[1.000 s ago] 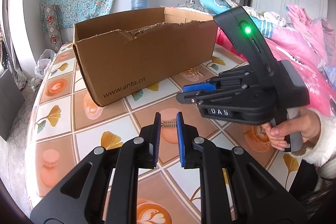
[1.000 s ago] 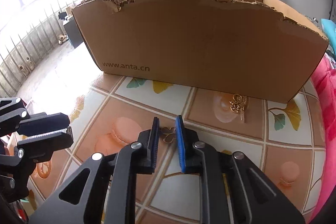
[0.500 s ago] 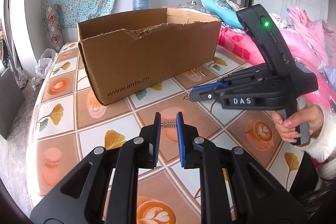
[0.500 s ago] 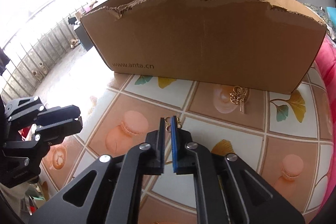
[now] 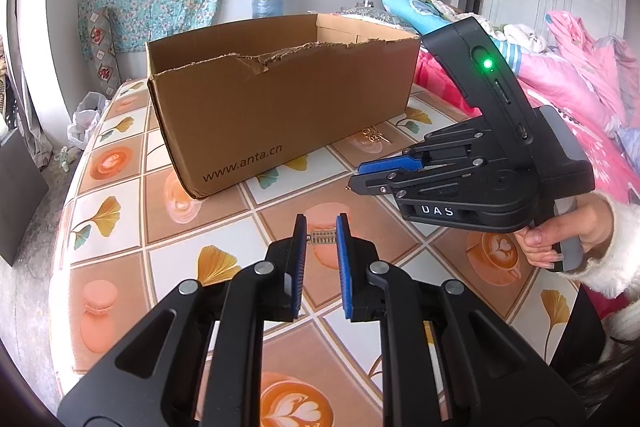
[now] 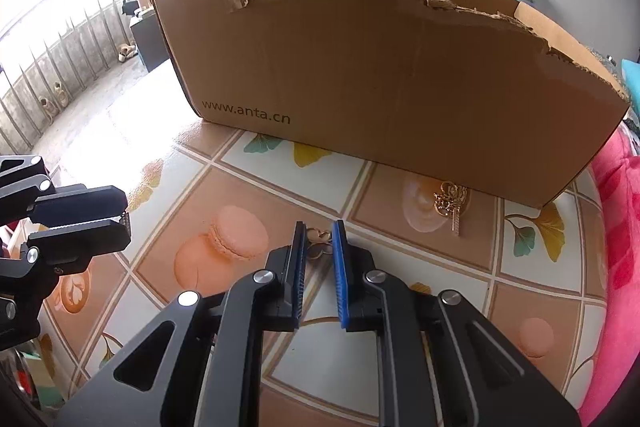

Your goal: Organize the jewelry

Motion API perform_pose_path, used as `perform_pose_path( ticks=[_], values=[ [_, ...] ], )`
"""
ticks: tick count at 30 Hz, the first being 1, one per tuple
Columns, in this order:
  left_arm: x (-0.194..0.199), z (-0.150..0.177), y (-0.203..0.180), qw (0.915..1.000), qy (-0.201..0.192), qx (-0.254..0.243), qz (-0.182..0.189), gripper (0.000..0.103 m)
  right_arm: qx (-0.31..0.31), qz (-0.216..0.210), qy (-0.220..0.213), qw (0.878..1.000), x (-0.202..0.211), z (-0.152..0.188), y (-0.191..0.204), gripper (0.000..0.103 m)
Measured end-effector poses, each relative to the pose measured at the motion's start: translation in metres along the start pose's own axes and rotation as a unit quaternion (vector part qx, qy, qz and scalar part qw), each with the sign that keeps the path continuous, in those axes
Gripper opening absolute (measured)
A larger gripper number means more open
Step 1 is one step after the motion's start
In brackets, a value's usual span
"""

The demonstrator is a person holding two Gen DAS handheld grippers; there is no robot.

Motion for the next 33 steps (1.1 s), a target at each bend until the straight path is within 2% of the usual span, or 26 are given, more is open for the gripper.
perform_pose_path(
  ticks=[1,2,7,12,13,14,16,17,19,21,24,25,28,30,33],
  values=[
    [0.000,0.000,0.000,1.0000,0.001,-0.001,-0.001,0.014,-0.002,-0.002,0.000,1.000,-0.002,0.002,0.001,0.010],
    [0.000,0.000,-0.001,1.0000,0.002,-0.002,-0.001,0.014,-0.007,-0.008,0.001,1.000,-0.002,0.003,0.000,0.001],
    [0.002,-0.003,0.000,1.0000,-0.002,-0.002,-0.002,0.014,-0.010,-0.008,-0.004,1.000,0.004,0.008,-0.002,0.001],
    [0.001,-0.003,0.000,1.0000,-0.003,-0.005,-0.002,0.014,-0.011,-0.032,0.001,0.999,0.016,0.011,-0.007,0.001],
    [0.002,-0.003,0.000,1.0000,-0.005,-0.004,-0.003,0.014,-0.007,-0.041,-0.005,0.999,0.018,0.010,-0.006,0.006],
    [0.002,-0.003,0.000,1.0000,-0.006,-0.003,-0.002,0.014,0.002,-0.034,-0.004,0.999,0.020,0.010,-0.006,0.018],
    [0.001,-0.002,0.000,1.0000,-0.008,0.001,0.000,0.014,0.020,-0.011,-0.002,1.000,0.014,0.012,-0.005,0.035],
    [0.001,-0.002,0.000,1.0000,-0.008,0.002,0.001,0.014,0.026,-0.006,0.006,1.000,0.009,0.016,-0.003,0.040],
    [0.001,-0.001,0.000,1.0000,-0.008,0.002,0.003,0.014,0.016,-0.003,-0.011,1.000,0.009,0.016,-0.006,0.047],
    [0.000,0.001,0.000,1.0000,-0.006,0.001,0.005,0.014,0.017,-0.010,-0.009,1.000,0.005,0.016,-0.007,0.048],
    [-0.002,0.002,0.000,1.0000,-0.003,0.001,0.007,0.014,0.023,-0.007,0.011,1.000,0.001,0.014,-0.007,0.045],
    [-0.002,0.001,0.000,1.0000,-0.002,0.001,0.007,0.014,0.025,-0.006,0.013,1.000,0.000,0.013,-0.007,0.037],
    [-0.002,0.000,0.000,1.0000,-0.006,0.000,0.007,0.014,0.044,-0.003,0.002,0.999,-0.001,0.011,0.003,0.023],
    [-0.002,-0.001,0.001,0.9999,-0.006,0.004,0.008,0.014,0.051,-0.002,0.000,0.999,-0.004,0.010,0.010,0.021],
    [-0.002,0.001,0.001,0.9999,-0.006,0.006,0.010,0.014,0.028,-0.029,0.010,0.999,-0.006,0.008,0.004,0.020]
  ],
)
Point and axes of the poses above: each gripper's, at about its wrist camera, not at the fingertips, and x roughly against the way its jaws point, y to its left, z to its underside, the point moved 7 cm from there along -x, roughly the way its jaws point, and after that the axes turned 6 degrees about z, right-handed, at the moved point
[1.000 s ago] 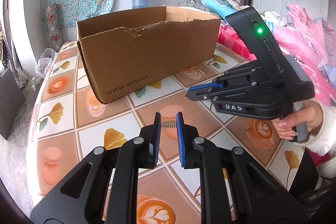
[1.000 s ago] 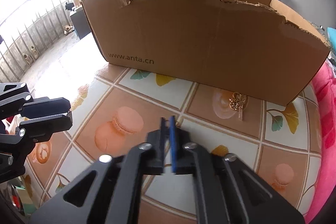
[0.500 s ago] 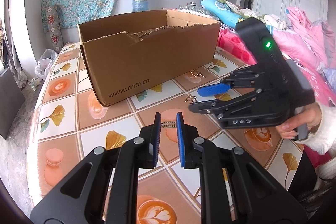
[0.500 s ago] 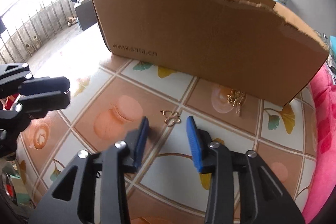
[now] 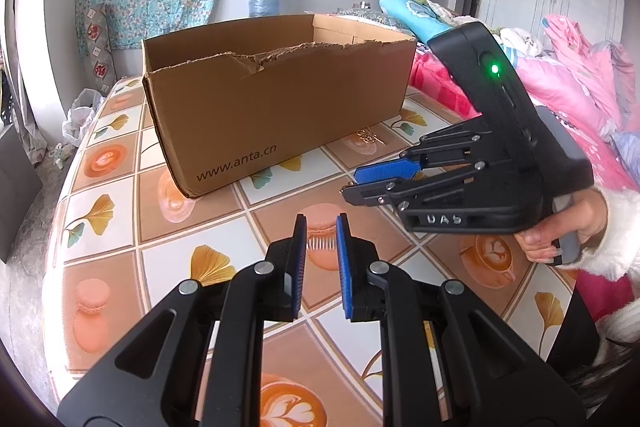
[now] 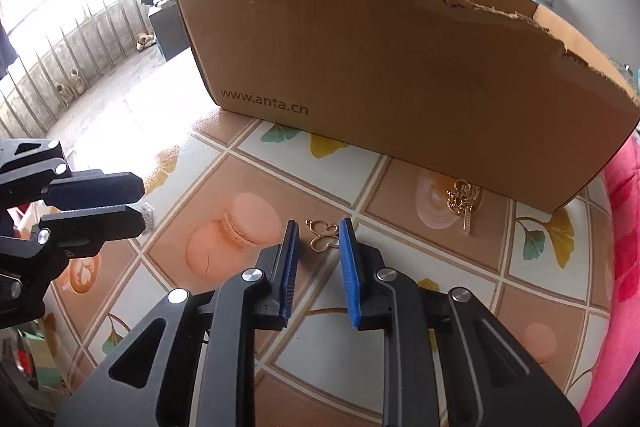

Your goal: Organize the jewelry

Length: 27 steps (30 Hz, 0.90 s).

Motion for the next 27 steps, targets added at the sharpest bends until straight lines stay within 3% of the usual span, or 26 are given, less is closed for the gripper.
perform_pose_path(
  ticks=[3,8,10,14,15,18,22,26,27],
  values=[
    [0.002,0.000,-0.001,1.0000,-0.003,-0.001,-0.002,0.014,0.005,0.018,-0.007,1.000,0.001,0.000,0.003,0.013],
    [0.003,0.002,0.000,1.0000,-0.005,0.004,0.001,0.014,0.002,0.029,-0.021,0.999,0.010,0.003,0.001,0.013],
    [0.002,0.003,0.003,1.0000,0.000,0.006,-0.001,0.014,-0.002,0.015,-0.013,1.000,0.010,0.001,0.002,0.005],
    [0.003,0.006,0.007,0.9999,0.005,0.015,0.002,0.014,0.002,0.021,-0.012,1.000,0.009,0.001,0.006,0.004],
    [0.002,0.008,0.009,0.9997,0.010,0.020,0.002,0.015,0.001,0.020,-0.013,1.000,0.010,0.001,0.005,0.004],
    [-0.006,0.017,0.010,0.9983,0.040,0.041,0.014,0.034,-0.013,0.007,-0.013,1.000,0.012,0.002,0.000,0.004],
    [-0.020,0.028,0.005,0.9964,0.074,0.042,0.004,0.034,-0.023,-0.006,-0.006,1.000,0.013,0.005,-0.006,0.004],
    [-0.028,0.029,0.002,0.9957,0.084,0.037,-0.014,0.033,-0.020,-0.009,-0.003,1.000,0.017,0.012,-0.008,0.004],
    [-0.029,0.030,0.002,0.9953,0.088,0.026,-0.033,0.024,-0.021,-0.012,-0.003,1.000,0.018,0.014,-0.008,0.004]
  ],
)
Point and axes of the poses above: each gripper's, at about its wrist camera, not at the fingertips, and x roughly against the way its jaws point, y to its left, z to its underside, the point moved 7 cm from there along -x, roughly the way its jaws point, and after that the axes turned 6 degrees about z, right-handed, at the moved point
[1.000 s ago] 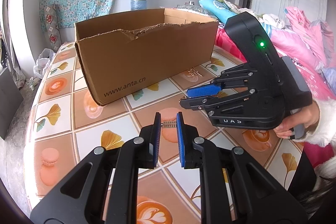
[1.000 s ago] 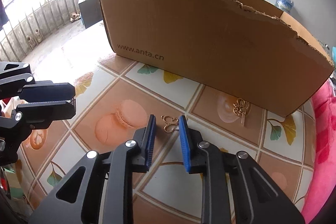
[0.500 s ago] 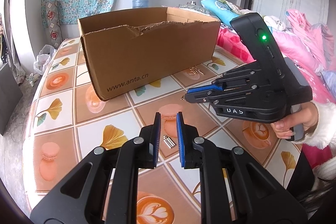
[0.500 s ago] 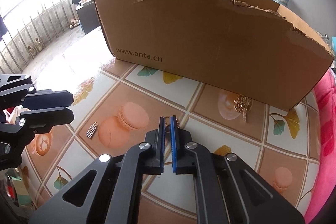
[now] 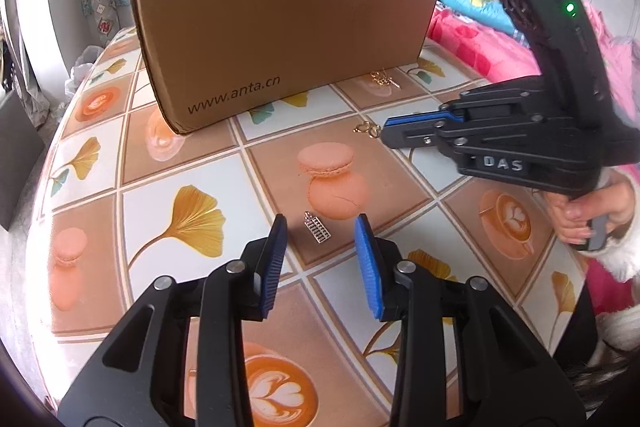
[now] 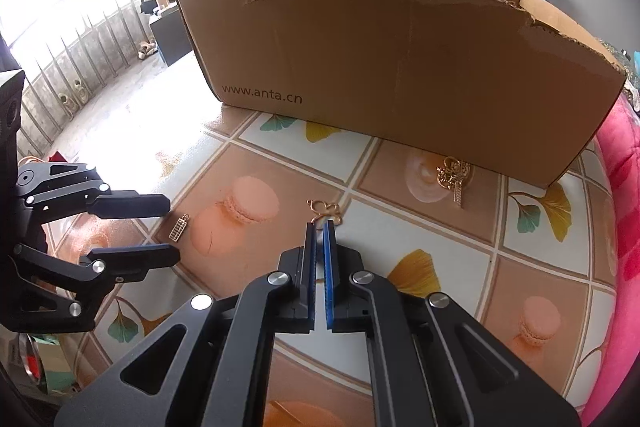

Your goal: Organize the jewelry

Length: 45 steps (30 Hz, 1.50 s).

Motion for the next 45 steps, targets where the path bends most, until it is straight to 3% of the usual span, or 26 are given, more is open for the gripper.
perform_pose_path(
  ticks=[1,3,10,15,24,26,27,29,31,32,33,40,45],
  values=[
    [0.000,0.000,0.000,0.9997,0.003,-0.009,-0.022,0.012,0.002,-0.002,0.000,1.000,0.001,0.002,0.000,0.004],
    [-0.002,-0.002,-0.003,0.9995,0.009,-0.019,-0.024,0.006,0.003,-0.006,-0.002,1.000,0.002,0.005,0.001,0.004],
    [-0.006,-0.008,-0.006,0.9988,0.016,-0.030,-0.035,0.004,0.001,-0.016,-0.007,1.000,0.003,0.008,-0.001,0.004],
    [-0.003,-0.009,-0.003,0.9997,0.009,-0.019,-0.012,0.000,0.011,-0.016,-0.006,1.000,0.006,0.010,-0.003,0.005],
    [0.009,-0.010,0.003,1.0000,-0.004,-0.006,0.000,0.000,0.056,-0.003,-0.023,0.998,0.012,-0.003,0.003,0.023],
    [0.006,-0.011,0.004,1.0000,0.000,0.003,0.008,0.007,0.058,0.001,-0.025,0.998,0.013,-0.004,0.003,0.027],
    [0.005,-0.012,0.005,1.0000,0.000,0.001,0.004,0.017,0.056,0.002,-0.026,0.998,0.014,-0.004,0.003,0.028],
    [-0.001,-0.013,0.007,0.9999,0.006,-0.004,-0.014,0.022,0.051,0.002,-0.027,0.998,0.015,-0.003,0.001,0.030],
    [-0.008,-0.014,0.007,0.9998,0.013,-0.005,-0.016,0.021,0.050,0.005,-0.027,0.998,0.015,-0.003,0.000,0.031],
    [-0.010,-0.015,0.006,0.9993,0.018,-0.013,-0.029,0.016,0.049,0.009,-0.029,0.998,0.017,-0.001,-0.003,0.032],
    [-0.011,-0.017,0.006,0.9990,0.019,-0.016,-0.037,0.004,0.049,0.013,-0.032,0.998,0.019,-0.002,-0.004,0.032],
    [-0.010,-0.019,0.005,0.9989,0.020,-0.016,-0.041,0.004,0.026,0.051,-0.055,0.997,0.044,-0.002,-0.038,0.045],
    [-0.008,-0.020,0.006,0.9993,0.015,-0.007,-0.035,0.004,0.002,0.069,-0.053,0.996,0.038,-0.007,-0.072,0.045]
  ],
)
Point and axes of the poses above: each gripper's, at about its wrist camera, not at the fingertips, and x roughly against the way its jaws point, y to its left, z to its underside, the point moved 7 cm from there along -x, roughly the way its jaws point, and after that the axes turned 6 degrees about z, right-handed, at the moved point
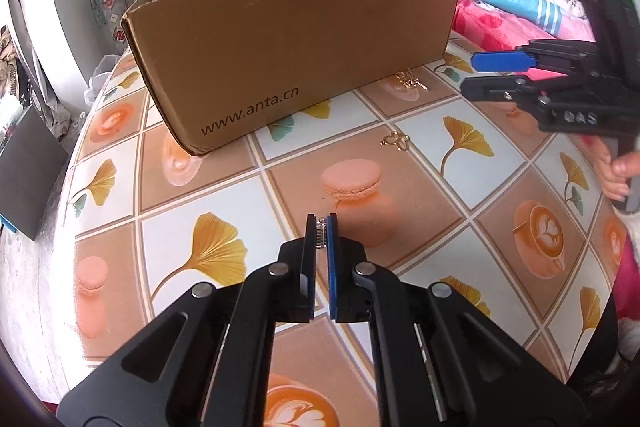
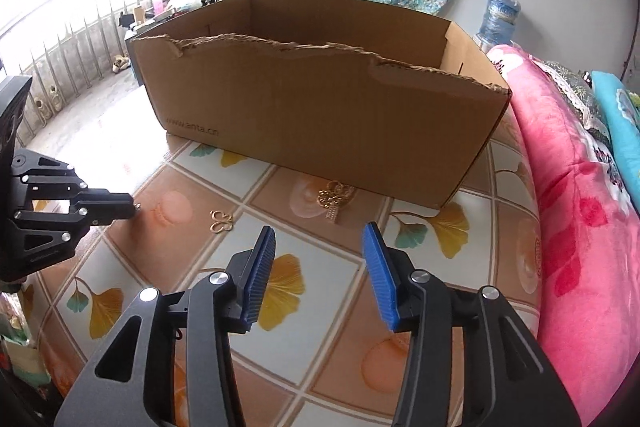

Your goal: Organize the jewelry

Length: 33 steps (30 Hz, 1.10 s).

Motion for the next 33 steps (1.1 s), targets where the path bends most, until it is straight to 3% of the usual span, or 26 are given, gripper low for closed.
perform_pose_path(
  ticks=[3,8,16,20,25,27,29,30,33],
  values=[
    [0.006,-0.003,-0.002,1.0000,-0.006,-0.003,-0.001,0.004,-0.019,-0.004,0.012,1.000,-0.019,-0.006,-0.009,0.041],
    [0.015,-0.005,-0.002,0.9999,-0.016,-0.005,-0.001,0.004,-0.026,0.002,0.043,0.999,-0.053,-0.006,-0.006,0.012],
    [0.019,-0.005,0.004,0.9997,-0.023,0.003,0.003,0.004,-0.029,0.019,0.047,0.998,-0.055,-0.012,0.002,0.003],
    [0.021,-0.005,0.002,0.9996,-0.028,0.003,0.004,0.004,-0.043,0.039,0.030,0.998,-0.047,-0.013,-0.003,0.003],
    [0.022,-0.006,0.001,0.9996,-0.028,0.001,0.007,0.004,-0.035,0.019,0.027,0.999,-0.030,-0.011,0.003,0.003],
    [0.021,-0.007,0.000,0.9995,-0.029,0.000,0.009,0.004,-0.016,0.008,0.025,1.000,-0.032,-0.012,0.010,0.006],
    [0.021,-0.007,-0.002,0.9995,-0.029,0.000,0.011,0.004,0.003,0.017,0.028,0.999,-0.037,-0.013,0.016,0.024],
    [0.021,-0.007,-0.002,0.9995,-0.029,0.000,0.012,0.004,0.008,0.015,0.025,1.000,-0.040,-0.015,0.018,0.027],
    [0.022,-0.007,-0.005,0.9994,-0.030,0.002,0.015,0.004,0.020,0.030,0.036,0.999,-0.053,-0.016,0.022,0.025]
  ],
)
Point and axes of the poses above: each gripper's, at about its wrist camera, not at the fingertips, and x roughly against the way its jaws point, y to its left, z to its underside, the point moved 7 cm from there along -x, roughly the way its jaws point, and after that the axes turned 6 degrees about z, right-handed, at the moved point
